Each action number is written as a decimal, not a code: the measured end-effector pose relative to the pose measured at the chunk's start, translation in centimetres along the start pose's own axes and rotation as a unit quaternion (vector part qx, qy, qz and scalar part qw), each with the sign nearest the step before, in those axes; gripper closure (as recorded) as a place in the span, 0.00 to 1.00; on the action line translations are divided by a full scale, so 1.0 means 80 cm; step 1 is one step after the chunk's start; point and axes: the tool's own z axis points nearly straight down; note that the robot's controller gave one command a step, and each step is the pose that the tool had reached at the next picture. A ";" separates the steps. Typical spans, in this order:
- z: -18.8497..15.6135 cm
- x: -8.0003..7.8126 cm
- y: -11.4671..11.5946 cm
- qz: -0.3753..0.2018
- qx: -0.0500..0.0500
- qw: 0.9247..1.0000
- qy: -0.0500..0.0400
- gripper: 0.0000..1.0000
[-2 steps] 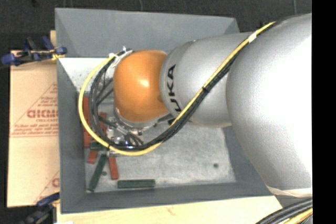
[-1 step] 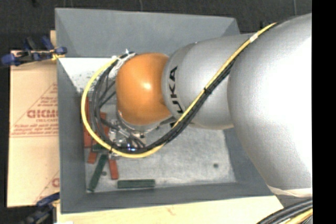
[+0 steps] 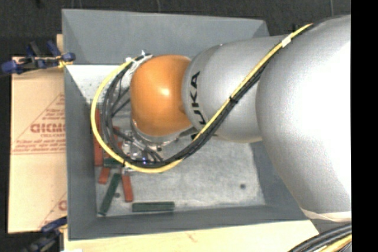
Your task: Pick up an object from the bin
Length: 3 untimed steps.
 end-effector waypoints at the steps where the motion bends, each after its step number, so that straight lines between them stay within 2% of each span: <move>1: 0.000 -0.003 0.000 0.003 0.000 1.000 -0.001 1.00; 2: 0.054 0.011 -0.018 -0.003 0.000 1.000 0.000 0.00; 3: 0.054 0.011 -0.018 -0.002 0.000 1.000 0.000 1.00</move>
Offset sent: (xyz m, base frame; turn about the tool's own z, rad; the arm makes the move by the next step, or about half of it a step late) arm -0.0200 -0.0253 -0.0746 -0.0304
